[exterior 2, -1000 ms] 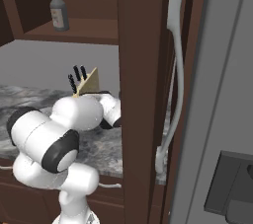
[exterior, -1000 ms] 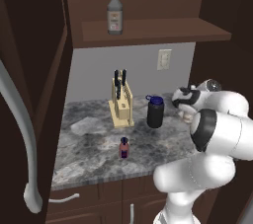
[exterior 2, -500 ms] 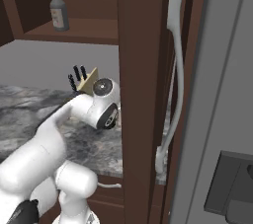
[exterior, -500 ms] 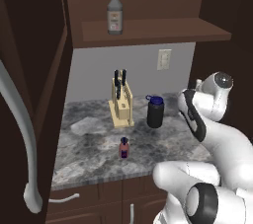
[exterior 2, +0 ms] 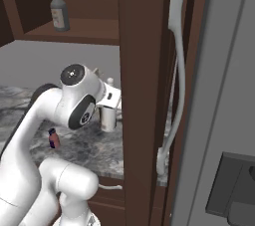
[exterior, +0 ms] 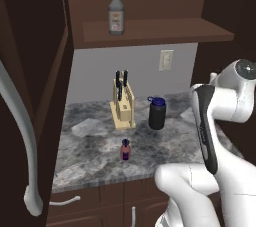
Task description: Sort all alcoholic drinks to one cabinet, and non-alcoholic drinks to the other.
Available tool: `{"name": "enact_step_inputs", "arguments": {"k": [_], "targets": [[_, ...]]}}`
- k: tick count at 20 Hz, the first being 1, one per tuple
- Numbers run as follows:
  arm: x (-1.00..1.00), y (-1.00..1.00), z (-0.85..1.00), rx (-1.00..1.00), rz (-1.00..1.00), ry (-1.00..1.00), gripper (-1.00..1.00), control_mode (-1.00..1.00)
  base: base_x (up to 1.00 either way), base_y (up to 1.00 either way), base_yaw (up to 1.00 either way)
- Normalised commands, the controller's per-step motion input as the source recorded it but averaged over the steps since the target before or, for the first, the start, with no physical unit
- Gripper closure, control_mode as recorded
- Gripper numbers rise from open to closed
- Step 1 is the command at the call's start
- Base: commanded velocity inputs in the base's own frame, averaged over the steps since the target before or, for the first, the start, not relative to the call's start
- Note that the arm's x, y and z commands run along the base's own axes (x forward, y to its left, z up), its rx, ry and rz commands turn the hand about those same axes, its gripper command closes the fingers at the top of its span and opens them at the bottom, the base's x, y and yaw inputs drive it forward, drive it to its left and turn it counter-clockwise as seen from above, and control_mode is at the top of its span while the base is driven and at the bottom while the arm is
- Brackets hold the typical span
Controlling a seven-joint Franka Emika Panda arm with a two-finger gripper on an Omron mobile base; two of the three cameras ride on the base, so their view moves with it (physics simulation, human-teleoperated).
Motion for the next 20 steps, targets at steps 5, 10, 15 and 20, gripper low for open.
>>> {"name": "enact_step_inputs", "arguments": {"k": [5,10,15,20], "targets": [[-0.56,0.17,0.99,0.00,0.00,0.00,1.00,-1.00,0.00,0.00,0.00],[-0.35,0.13,1.00,0.01,0.01,-0.02,1.00,-1.00,0.00,0.00,0.00],[-0.14,0.10,0.96,0.01,0.02,-0.06,1.00,-1.00,0.00,0.00,0.00],[0.02,0.05,0.57,0.00,0.02,-0.12,1.00,-1.00,0.00,0.00,0.00]]}}
